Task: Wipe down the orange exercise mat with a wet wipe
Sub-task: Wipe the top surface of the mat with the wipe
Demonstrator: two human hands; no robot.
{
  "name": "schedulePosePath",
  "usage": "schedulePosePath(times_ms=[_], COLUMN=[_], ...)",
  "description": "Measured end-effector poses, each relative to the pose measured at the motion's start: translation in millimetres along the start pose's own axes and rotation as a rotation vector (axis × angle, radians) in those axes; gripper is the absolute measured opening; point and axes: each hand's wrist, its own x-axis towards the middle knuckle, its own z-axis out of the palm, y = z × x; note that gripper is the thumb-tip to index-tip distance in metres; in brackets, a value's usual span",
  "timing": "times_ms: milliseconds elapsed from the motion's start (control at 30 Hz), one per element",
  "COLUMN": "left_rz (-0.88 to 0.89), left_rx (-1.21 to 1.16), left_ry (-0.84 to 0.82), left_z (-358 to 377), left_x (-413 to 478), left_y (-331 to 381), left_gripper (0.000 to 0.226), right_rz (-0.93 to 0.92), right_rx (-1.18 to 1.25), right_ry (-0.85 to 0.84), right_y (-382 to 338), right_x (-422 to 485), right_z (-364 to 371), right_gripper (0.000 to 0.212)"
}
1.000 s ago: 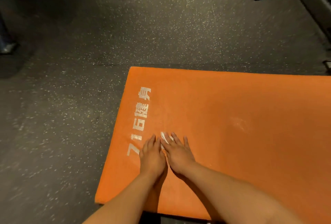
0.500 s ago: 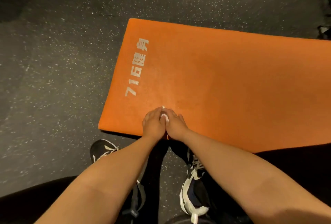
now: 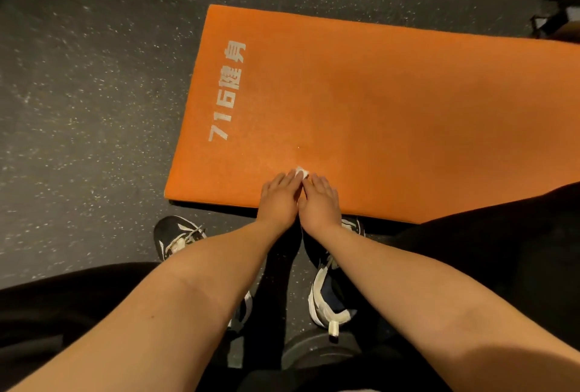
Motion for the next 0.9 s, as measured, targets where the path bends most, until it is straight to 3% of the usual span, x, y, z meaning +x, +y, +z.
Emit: schedulePosePath(times_ms=[300, 467, 700, 900], left_rz=[0.001, -0.186, 0.008, -0.091], left_rx=[0.105, 0.184, 0.007, 0.05], left_ry=[-0.025, 0.101, 0.139, 0.23], left_z=[15, 5, 21, -2], left_x=[-23, -22, -34, -23], left_y=[-3, -13, 6, -4], left_gripper=[0.054, 0.053, 0.058, 0.051], right_rz=[-0.007, -0.018, -0.036, -0.032], right_rx=[-0.065, -0.117, 0.0, -0.09], right_ry=[0.021, -0.007, 0.016, 0.008], right_y=[6, 7, 10, 6], right_x=[-13, -14, -15, -15], right_z=[4, 4, -2, 1], right_gripper=[0.054, 0.056, 0.058, 0.054])
